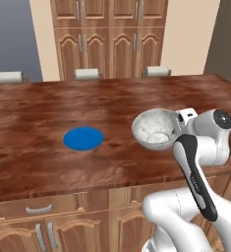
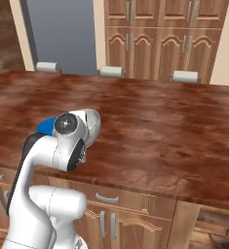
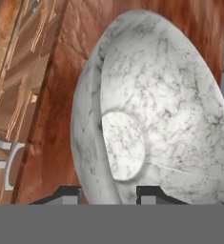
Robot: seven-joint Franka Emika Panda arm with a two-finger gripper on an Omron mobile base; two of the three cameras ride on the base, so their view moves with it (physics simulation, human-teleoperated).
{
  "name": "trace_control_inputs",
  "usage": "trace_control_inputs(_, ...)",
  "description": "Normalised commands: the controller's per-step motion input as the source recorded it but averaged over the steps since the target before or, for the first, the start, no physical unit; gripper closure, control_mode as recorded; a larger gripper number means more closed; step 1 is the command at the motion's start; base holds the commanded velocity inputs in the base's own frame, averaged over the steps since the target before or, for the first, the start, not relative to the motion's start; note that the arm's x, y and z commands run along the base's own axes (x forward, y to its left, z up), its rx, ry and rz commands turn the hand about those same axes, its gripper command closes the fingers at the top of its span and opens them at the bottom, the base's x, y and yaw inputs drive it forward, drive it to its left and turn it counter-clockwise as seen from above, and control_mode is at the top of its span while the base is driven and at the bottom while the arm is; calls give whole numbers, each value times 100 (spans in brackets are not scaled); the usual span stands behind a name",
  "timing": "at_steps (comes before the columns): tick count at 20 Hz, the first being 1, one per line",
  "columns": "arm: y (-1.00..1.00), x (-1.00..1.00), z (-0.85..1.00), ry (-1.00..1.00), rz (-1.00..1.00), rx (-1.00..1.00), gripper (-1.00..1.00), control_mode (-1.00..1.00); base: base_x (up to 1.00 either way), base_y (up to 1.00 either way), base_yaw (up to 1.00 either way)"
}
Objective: Move the bowls from the cabinet to the plates on the dining table.
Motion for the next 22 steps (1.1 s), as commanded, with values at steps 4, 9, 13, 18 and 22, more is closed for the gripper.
trace_control_inputs(4, 0, 0, 0, 0, 0, 0, 100, 100, -5, 63, 0)
trace_control_inputs(9, 0, 0, 0, 0, 0, 0, 100, 100, 0, 62, 0)
trace_control_inputs(13, 0, 0, 0, 0, 0, 0, 100, 100, 0, 61, 1)
trace_control_inputs(18, 0, 0, 0, 0, 0, 0, 100, 100, 0, 48, 0)
trace_control_inputs(22, 0, 0, 0, 0, 0, 0, 100, 100, 0, 21, 0)
